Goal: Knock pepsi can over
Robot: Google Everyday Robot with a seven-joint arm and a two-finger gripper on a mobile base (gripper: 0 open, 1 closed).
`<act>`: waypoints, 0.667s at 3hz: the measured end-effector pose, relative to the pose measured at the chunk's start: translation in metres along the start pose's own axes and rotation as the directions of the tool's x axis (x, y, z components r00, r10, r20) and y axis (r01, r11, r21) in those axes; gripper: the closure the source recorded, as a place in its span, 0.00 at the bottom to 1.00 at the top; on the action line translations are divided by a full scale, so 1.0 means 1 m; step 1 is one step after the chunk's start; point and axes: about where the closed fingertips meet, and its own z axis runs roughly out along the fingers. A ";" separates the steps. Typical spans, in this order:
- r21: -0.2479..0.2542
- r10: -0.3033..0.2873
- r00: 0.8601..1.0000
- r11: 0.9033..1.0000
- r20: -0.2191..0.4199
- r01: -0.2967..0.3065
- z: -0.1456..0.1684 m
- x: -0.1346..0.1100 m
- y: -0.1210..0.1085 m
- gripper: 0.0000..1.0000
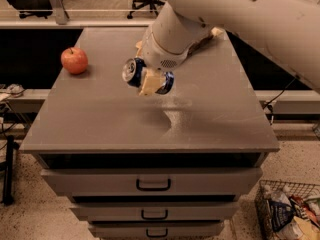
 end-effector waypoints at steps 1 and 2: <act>-0.079 -0.065 0.998 0.995 -0.026 0.063 0.018 -0.009 0.014 0.84; -0.143 -0.103 0.994 0.985 -0.030 0.098 0.034 -0.016 0.025 0.60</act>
Offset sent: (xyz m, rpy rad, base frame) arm -0.0229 0.0363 -0.0508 -0.1559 0.1228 0.1707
